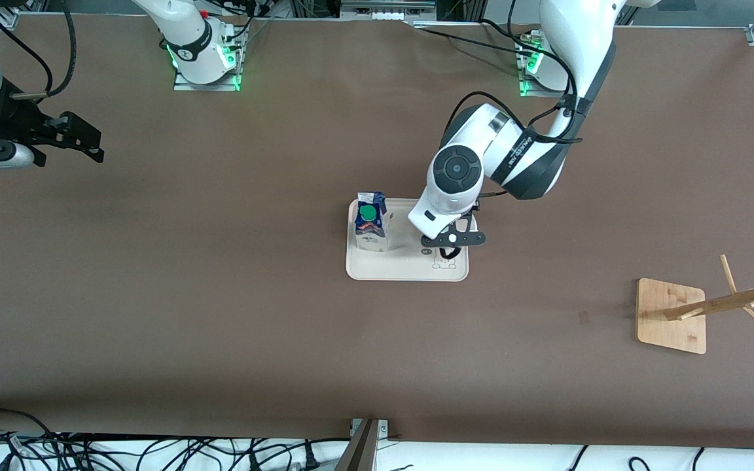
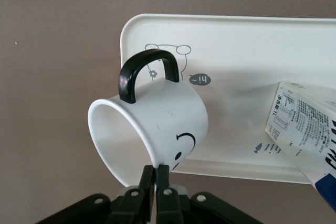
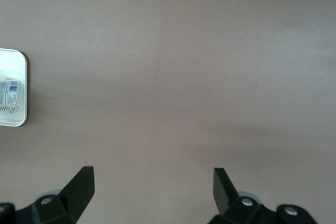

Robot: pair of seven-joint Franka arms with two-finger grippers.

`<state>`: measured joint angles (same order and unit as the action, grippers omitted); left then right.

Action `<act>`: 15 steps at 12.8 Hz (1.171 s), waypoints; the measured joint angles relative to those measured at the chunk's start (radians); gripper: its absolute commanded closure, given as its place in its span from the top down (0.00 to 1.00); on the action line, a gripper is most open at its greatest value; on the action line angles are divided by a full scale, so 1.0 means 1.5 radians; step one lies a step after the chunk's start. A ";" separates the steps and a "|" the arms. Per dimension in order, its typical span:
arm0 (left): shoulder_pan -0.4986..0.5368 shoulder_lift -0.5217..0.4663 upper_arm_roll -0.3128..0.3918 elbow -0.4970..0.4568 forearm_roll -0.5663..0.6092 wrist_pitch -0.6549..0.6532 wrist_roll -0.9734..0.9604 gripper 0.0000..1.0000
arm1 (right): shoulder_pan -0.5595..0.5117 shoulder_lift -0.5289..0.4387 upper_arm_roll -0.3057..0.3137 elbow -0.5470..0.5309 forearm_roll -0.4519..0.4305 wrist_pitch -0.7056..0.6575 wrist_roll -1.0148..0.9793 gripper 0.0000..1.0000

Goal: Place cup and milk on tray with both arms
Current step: 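Carry the white mug toward the tray with the left gripper, then lower the mug onto the tray beside the carton and open the left gripper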

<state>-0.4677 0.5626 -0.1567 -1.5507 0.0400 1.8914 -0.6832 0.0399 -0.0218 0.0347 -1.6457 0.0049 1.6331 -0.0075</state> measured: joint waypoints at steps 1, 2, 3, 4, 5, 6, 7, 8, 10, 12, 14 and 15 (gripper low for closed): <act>0.000 0.003 0.000 0.000 0.000 0.000 0.000 0.00 | 0.000 0.000 0.000 0.000 0.000 0.000 0.000 1.00; -0.001 0.007 0.000 0.001 0.000 0.000 0.000 0.00 | 0.000 0.000 0.000 0.000 0.000 0.000 0.000 1.00; -0.003 0.011 0.002 0.001 0.000 0.000 0.000 0.00 | 0.000 0.000 0.000 0.000 0.000 0.000 0.000 1.00; -0.006 0.014 0.005 0.001 0.000 0.000 0.000 0.00 | 0.000 0.000 0.000 0.000 0.000 0.000 0.000 1.00; -0.009 0.017 0.009 0.001 0.000 0.000 0.000 0.00 | 0.000 0.000 0.000 0.000 0.000 0.000 0.000 1.00; -0.010 0.018 0.010 0.002 0.000 0.000 -0.001 0.00 | 0.000 0.000 0.000 0.000 0.000 0.000 0.000 1.00; -0.010 0.018 0.010 0.003 0.000 0.000 -0.001 0.00 | 0.000 0.000 0.000 0.000 0.000 0.000 0.000 1.00; -0.010 0.018 0.011 0.003 0.000 0.000 -0.001 0.00 | 0.000 0.000 0.000 0.000 0.000 0.000 0.000 1.00; -0.011 0.020 0.011 0.004 0.000 0.012 -0.001 0.00 | 0.000 0.000 0.000 0.000 0.000 0.000 0.000 1.00; -0.014 0.027 0.012 0.004 0.000 0.038 -0.001 0.00 | 0.000 0.000 0.000 0.000 0.000 0.000 0.000 1.00; -0.021 0.034 0.012 0.005 0.000 0.053 -0.001 0.00 | 0.000 0.000 0.000 0.000 0.000 0.000 0.000 1.00; -0.024 0.036 0.012 0.005 0.000 0.055 -0.001 0.00 | 0.000 0.000 0.000 0.000 0.000 0.000 0.000 1.00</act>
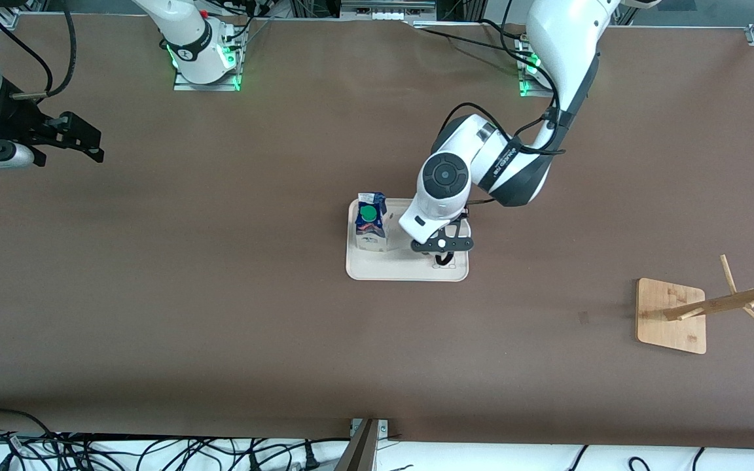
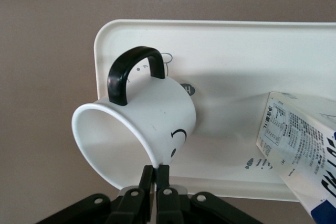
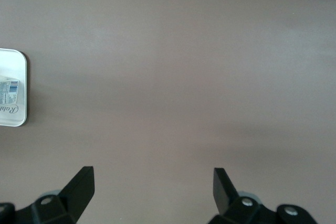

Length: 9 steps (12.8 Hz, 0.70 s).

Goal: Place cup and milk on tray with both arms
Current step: 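Lower the mug onto the tray beside the carton and open the left gripper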

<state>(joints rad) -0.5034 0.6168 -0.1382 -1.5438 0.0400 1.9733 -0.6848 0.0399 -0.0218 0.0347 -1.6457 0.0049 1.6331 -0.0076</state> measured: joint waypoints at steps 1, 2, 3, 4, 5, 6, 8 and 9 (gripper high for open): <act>-0.001 0.001 0.000 0.000 0.000 0.001 0.000 0.00 | 0.000 0.000 0.000 0.000 0.000 0.000 0.000 1.00; -0.001 0.002 0.002 0.000 0.000 0.001 0.000 0.02 | 0.000 0.000 0.000 0.000 0.000 0.000 0.000 1.00; -0.001 0.002 0.005 0.001 0.000 0.001 0.000 0.21 | 0.000 0.000 0.000 0.000 0.000 0.000 0.000 1.00; -0.001 0.002 0.009 0.001 0.000 0.001 0.000 0.64 | 0.000 0.000 0.000 0.000 0.000 0.000 0.000 1.00; -0.001 0.002 0.013 0.001 0.000 0.001 0.000 1.00 | 0.000 0.001 0.000 0.000 0.000 0.000 0.000 1.00; -0.001 0.004 0.017 0.001 0.000 0.001 0.000 1.00 | 0.000 0.001 0.000 0.000 0.000 0.000 0.000 1.00; -0.001 0.006 0.021 0.001 0.000 0.005 0.000 1.00 | 0.000 0.004 0.000 0.000 0.000 0.000 0.000 1.00; -0.001 0.006 0.021 0.002 0.000 0.007 0.000 1.00 | 0.000 0.005 0.000 0.000 0.000 0.000 0.000 1.00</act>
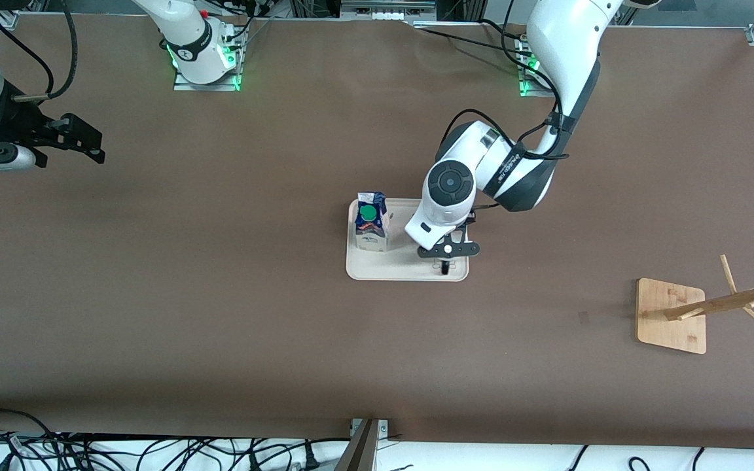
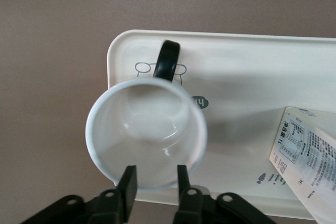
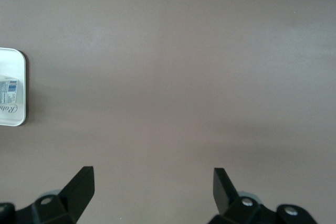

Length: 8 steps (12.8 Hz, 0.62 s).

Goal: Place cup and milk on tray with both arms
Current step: 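Lower the mug onto the tray beside the carton and open the left gripper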

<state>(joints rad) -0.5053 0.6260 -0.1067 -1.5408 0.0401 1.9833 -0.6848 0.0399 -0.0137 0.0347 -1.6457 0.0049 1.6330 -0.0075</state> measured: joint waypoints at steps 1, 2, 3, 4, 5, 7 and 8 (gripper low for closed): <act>0.000 0.000 0.000 0.003 0.000 0.000 0.000 1.00 | 0.000 0.001 0.000 0.000 0.000 0.000 0.000 1.00; 0.000 0.000 0.000 0.006 0.000 0.001 0.000 1.00 | 0.000 0.002 0.000 0.000 0.000 0.001 0.000 1.00; 0.000 -0.002 0.002 0.012 0.000 0.001 0.000 1.00 | 0.000 0.002 0.001 0.000 0.000 0.002 0.000 1.00; 0.000 -0.008 0.005 0.020 0.000 0.001 0.000 1.00 | 0.000 0.002 0.001 0.000 0.000 0.003 0.000 1.00; 0.001 -0.019 0.011 0.025 0.000 0.000 0.000 1.00 | 0.000 0.003 0.001 0.000 0.000 0.003 0.000 1.00; 0.011 -0.062 0.024 0.032 0.000 -0.019 0.000 1.00 | 0.000 0.003 0.002 0.000 0.000 0.004 0.000 1.00; 0.022 -0.090 0.027 0.033 0.000 -0.039 0.000 1.00 | 0.000 0.003 0.003 0.000 0.000 0.004 0.000 1.00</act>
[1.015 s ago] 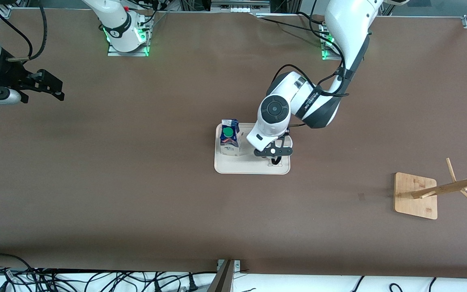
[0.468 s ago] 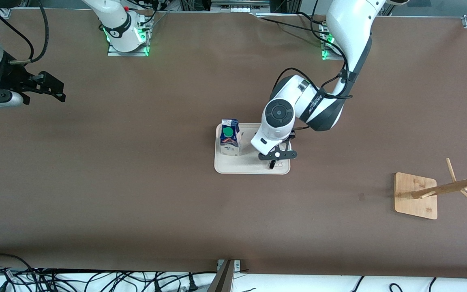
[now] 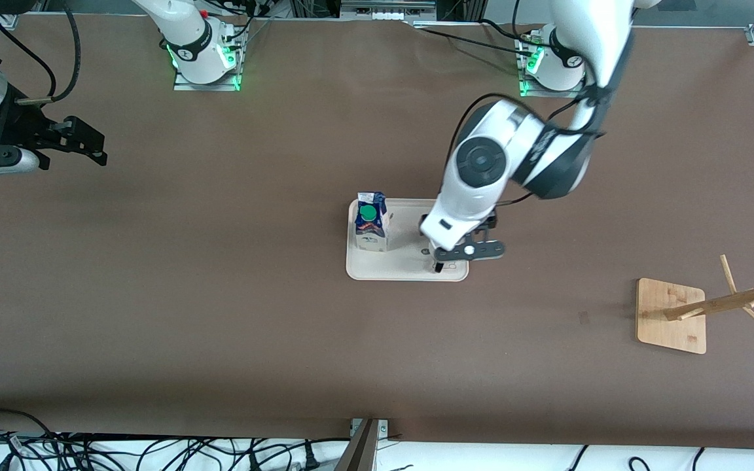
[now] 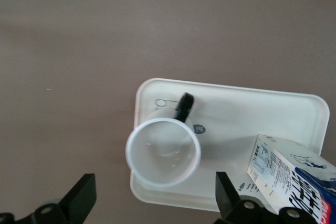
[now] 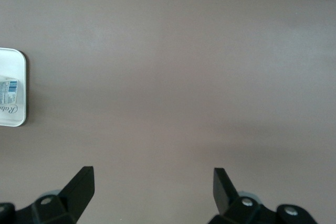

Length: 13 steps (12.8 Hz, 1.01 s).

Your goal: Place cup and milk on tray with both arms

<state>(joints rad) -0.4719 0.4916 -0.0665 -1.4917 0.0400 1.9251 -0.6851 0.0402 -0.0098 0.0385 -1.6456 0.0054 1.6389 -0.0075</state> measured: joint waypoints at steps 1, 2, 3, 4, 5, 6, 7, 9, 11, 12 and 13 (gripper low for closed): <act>0.016 -0.028 0.002 -0.001 0.000 -0.018 0.000 1.00 | 0.000 0.000 0.000 0.000 0.000 0.000 0.000 1.00; 0.038 -0.055 0.002 -0.001 0.000 -0.036 0.006 1.00 | 0.000 0.000 0.001 0.000 0.000 0.000 0.000 1.00; 0.066 -0.080 0.002 -0.003 0.000 -0.049 0.028 1.00 | 0.000 0.000 0.001 0.000 0.000 0.000 0.000 1.00; 0.097 -0.104 0.002 -0.005 0.000 -0.058 0.069 1.00 | 0.000 0.000 0.002 0.000 0.000 0.000 0.000 1.00; 0.130 -0.126 0.002 -0.010 0.000 -0.061 0.118 1.00 | 0.000 0.000 0.003 0.000 0.000 0.000 0.000 1.00; 0.165 -0.149 0.002 -0.016 0.000 -0.061 0.167 1.00 | 0.001 0.000 0.003 0.000 0.000 0.001 0.000 1.00; 0.200 -0.171 0.003 -0.025 0.000 -0.061 0.213 1.00 | 0.001 0.000 0.004 0.001 0.000 0.001 0.000 1.00; 0.260 -0.223 0.006 -0.049 0.000 -0.068 0.307 1.00 | 0.001 0.000 0.004 0.003 0.000 0.001 0.000 1.00; 0.275 -0.276 0.028 -0.072 0.000 -0.113 0.368 1.00 | 0.001 0.000 0.004 0.005 0.000 0.001 0.000 1.00; 0.275 -0.296 0.038 -0.081 0.000 -0.134 0.380 1.00 | 0.001 0.000 0.004 0.005 0.000 0.001 0.000 1.00; 0.275 -0.308 0.042 -0.090 0.000 -0.152 0.390 1.00 | 0.001 0.000 0.004 0.005 0.000 0.001 0.000 1.00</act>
<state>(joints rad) -0.0588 0.0289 -0.0029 -1.6262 0.0403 1.6969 -0.1004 0.0411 -0.0097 0.0445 -1.6374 0.0054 1.6404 -0.0075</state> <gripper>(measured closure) 0.000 0.000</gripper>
